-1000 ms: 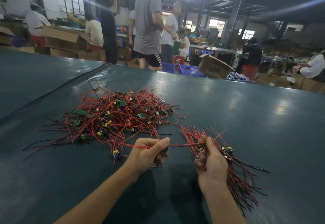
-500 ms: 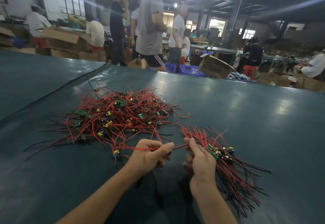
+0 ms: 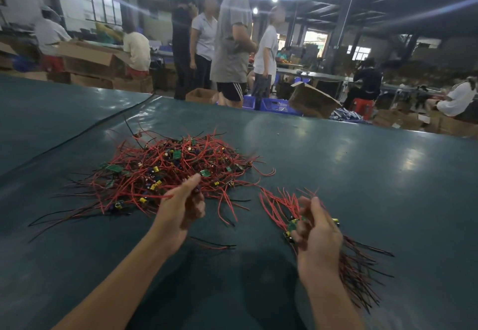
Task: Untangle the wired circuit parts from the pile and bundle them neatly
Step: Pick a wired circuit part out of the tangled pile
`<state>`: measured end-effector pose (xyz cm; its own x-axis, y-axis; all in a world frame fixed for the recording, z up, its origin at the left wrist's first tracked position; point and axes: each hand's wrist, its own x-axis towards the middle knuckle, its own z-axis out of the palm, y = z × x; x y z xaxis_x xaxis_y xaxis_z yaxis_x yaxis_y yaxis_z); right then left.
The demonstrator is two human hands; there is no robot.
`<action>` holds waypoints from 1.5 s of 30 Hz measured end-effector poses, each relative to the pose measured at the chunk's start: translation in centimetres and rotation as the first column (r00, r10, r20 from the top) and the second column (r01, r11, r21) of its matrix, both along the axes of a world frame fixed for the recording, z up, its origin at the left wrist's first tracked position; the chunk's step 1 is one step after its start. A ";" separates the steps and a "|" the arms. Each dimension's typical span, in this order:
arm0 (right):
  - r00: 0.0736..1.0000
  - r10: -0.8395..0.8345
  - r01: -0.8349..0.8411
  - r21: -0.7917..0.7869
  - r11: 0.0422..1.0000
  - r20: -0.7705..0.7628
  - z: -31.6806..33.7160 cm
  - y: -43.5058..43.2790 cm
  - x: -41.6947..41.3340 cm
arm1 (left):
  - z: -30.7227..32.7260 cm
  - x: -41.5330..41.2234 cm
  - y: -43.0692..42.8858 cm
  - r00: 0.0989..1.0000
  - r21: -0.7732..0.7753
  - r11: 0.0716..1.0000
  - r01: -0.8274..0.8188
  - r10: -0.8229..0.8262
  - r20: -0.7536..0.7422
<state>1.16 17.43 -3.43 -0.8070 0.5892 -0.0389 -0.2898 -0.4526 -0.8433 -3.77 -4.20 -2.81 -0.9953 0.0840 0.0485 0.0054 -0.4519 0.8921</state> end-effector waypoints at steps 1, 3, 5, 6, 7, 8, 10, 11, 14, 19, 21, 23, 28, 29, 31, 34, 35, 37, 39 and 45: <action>0.998 0.054 -0.055 0.041 0.998 0.026 -0.1 -0.9 0.0 | -0.2 0.3 0.7 0.998 -0.010 0.997 0.070 -0.070 0.002; 0.978 0.184 -0.194 0.103 0.976 0.102 -0.5 -2.5 0.0 | -0.4 0.9 1.7 0.975 -0.029 0.975 0.221 -0.221 0.004; 0.929 0.330 -0.354 0.144 0.924 0.166 -0.8 -3.6 0.2 | -0.7 1.2 2.4 0.938 -0.073 0.936 0.346 -0.346 0.007; 0.901 0.391 -0.421 0.162 0.892 0.189 -0.9 -4.0 0.4 | -0.9 1.3 2.6 0.922 -0.118 0.915 0.386 -0.387 0.010; 0.874 0.441 -0.477 0.180 0.861 0.206 -1.0 -4.2 0.6 | -1.0 1.4 2.7 0.910 -0.166 0.896 0.412 -0.415 0.021; 0.851 0.480 -0.519 0.196 0.832 0.215 -1.0 -4.3 0.7 | -1.2 1.5 2.7 0.901 -0.207 0.879 0.429 -0.432 0.033; 0.820 0.539 -0.571 0.209 0.794 0.193 -1.0 -4.5 1.0 | -1.3 1.6 2.8 0.904 -0.254 0.869 0.425 -0.421 0.073; 0.815 0.552 -0.579 0.220 0.785 0.176 -1.0 -4.6 1.1 | -1.4 1.5 2.8 0.915 -0.256 0.879 0.403 -0.390 0.100; 0.836 0.520 -0.548 0.312 0.776 0.175 -0.9 -4.9 1.4 | -1.2 1.2 3.1 0.947 -0.238 0.922 0.307 -0.271 0.172; 0.846 0.507 -0.524 0.438 0.731 0.165 -1.0 -5.1 1.5 | -1.0 0.0 3.7 0.977 -0.384 0.899 0.211 -0.179 0.118; 0.854 0.488 -0.514 0.451 0.730 0.182 -1.0 -5.2 1.5 | -1.2 -0.2 3.7 0.976 -0.360 0.908 0.216 -0.188 0.111; 0.861 0.466 -0.504 0.459 0.731 0.204 -1.0 -5.2 1.5 | -1.3 0.0 3.6 0.968 -0.327 0.911 0.252 -0.233 0.096; 0.865 0.447 -0.501 0.358 0.788 0.226 -0.7 -5.2 1.5 | -1.4 0.7 3.6 0.960 -0.323 0.907 0.270 -0.278 0.022; 0.867 0.437 -0.497 0.348 0.795 0.240 -0.6 -5.2 1.5 | -1.6 0.7 3.6 0.957 -0.320 0.906 0.277 -0.289 0.010; 0.875 0.403 -0.477 0.341 0.810 0.268 -0.5 -5.3 1.5 | -2.0 1.0 3.7 0.947 -0.297 0.906 0.302 -0.320 -0.014; 0.880 0.390 -0.462 0.299 0.835 0.271 -0.9 -5.1 1.2 | -2.2 0.9 3.8 0.940 -0.291 0.899 0.327 -0.341 0.002; 0.884 0.383 -0.453 0.289 0.843 0.269 -1.0 -5.0 1.2 | -2.2 0.8 3.8 0.941 -0.281 0.901 0.332 -0.336 0.035; 0.903 0.358 -0.417 0.280 0.865 0.239 -1.0 -5.0 1.0 | -2.5 0.7 3.8 0.939 -0.242 0.908 0.343 -0.335 0.075; 0.924 0.326 -0.372 0.273 0.887 0.199 -0.9 -5.1 1.0 | -3.1 0.9 3.8 0.932 -0.283 0.890 0.357 -0.359 0.047; 0.926 0.324 -0.368 0.277 0.888 0.193 -0.7 -5.4 1.5 | -3.2 2.0 4.2 0.914 -0.404 0.855 0.325 -0.393 -0.097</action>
<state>2.61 12.05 -4.12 -0.9612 0.2742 -0.0292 -0.0330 -0.2195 -0.9750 -1.81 0.01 -5.98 -0.8712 0.4793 0.1063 0.0736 -0.0866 0.9935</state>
